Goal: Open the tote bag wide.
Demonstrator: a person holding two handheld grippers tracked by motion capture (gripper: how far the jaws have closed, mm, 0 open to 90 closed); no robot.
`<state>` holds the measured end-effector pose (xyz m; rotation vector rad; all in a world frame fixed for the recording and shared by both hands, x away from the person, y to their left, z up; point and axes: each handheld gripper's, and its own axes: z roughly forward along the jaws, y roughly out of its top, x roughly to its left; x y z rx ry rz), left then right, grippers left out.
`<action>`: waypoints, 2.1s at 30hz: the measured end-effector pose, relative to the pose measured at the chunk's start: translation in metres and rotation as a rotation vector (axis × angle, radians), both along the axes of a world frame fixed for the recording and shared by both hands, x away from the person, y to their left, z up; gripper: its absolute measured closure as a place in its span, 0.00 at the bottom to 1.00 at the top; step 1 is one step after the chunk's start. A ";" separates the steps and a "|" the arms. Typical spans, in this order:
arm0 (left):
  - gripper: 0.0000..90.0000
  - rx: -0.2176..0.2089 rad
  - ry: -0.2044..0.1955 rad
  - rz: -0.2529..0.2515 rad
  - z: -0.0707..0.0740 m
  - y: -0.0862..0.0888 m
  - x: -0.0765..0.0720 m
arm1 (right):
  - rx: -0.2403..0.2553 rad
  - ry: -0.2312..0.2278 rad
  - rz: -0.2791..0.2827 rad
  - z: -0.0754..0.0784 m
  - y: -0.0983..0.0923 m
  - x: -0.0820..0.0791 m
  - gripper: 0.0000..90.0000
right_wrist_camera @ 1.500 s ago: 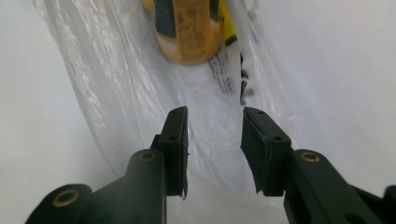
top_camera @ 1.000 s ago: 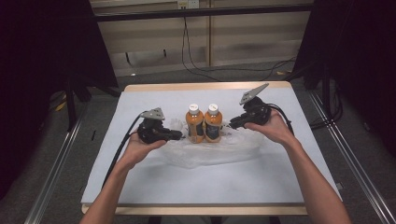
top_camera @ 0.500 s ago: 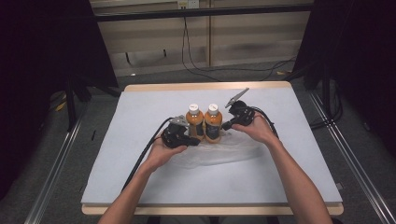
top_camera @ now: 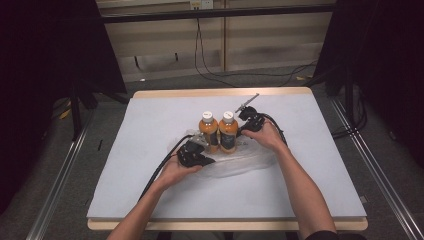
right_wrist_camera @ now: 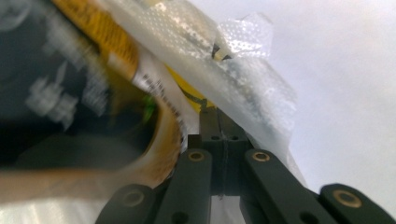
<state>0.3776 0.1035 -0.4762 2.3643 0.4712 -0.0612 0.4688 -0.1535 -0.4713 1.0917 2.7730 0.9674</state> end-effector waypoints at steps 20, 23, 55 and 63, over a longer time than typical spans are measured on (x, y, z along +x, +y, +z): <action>1.00 0.024 -0.006 -0.107 0.002 0.017 -0.025 | -0.015 -0.018 -0.084 -0.002 0.020 0.024 1.00; 1.00 -0.009 -0.005 -0.100 0.000 0.017 -0.028 | -0.012 -0.023 -0.102 -0.002 0.020 0.025 1.00; 1.00 -0.022 0.040 -0.237 0.000 0.017 -0.054 | -0.085 -0.079 -0.169 -0.002 0.032 0.046 1.00; 1.00 -0.034 0.011 -0.185 -0.001 0.015 -0.047 | -0.050 -0.066 -0.152 -0.002 0.036 0.046 1.00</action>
